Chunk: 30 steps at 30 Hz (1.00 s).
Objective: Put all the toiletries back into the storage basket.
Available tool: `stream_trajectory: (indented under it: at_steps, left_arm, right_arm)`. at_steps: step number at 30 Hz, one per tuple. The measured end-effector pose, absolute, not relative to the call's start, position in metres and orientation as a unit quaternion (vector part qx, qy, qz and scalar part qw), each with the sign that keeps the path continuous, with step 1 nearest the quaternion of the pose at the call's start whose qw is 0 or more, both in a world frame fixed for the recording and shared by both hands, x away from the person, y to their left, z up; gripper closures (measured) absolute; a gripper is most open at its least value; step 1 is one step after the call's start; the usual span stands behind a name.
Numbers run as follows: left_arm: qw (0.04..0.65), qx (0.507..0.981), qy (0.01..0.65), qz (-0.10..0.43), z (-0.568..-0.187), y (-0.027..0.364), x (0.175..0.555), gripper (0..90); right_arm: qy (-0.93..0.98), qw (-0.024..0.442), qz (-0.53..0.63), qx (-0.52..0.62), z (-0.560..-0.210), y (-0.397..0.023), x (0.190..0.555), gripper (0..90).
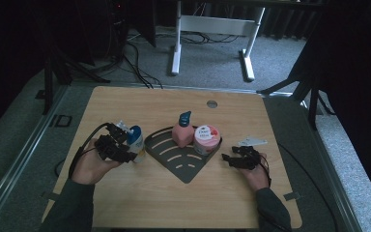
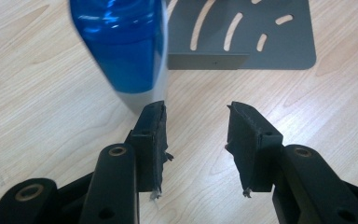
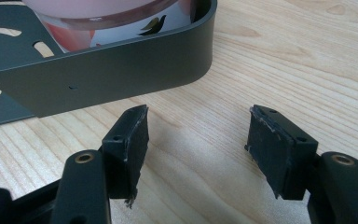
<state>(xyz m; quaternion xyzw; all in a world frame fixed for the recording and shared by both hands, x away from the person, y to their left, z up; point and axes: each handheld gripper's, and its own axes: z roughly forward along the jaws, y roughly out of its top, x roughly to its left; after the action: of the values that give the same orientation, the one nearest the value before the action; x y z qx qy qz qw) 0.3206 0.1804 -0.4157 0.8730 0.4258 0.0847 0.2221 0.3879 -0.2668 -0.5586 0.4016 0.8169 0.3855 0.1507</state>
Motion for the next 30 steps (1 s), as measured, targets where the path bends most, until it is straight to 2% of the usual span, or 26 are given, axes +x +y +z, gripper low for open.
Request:
stream_trajectory:
  at_steps: [8,30]
  left_arm:
    - [0.198,0.864,0.449,0.112,-0.418,0.184,0.325,52.6]
    - [0.183,0.858,0.466,0.117,-0.427,0.182,0.351,45.8]
  right_arm:
    - [0.817,0.150,0.386,0.401,-0.559,-0.267,0.388,37.9]
    - [0.817,0.150,0.386,0.401,-0.559,-0.266,0.389,37.9]
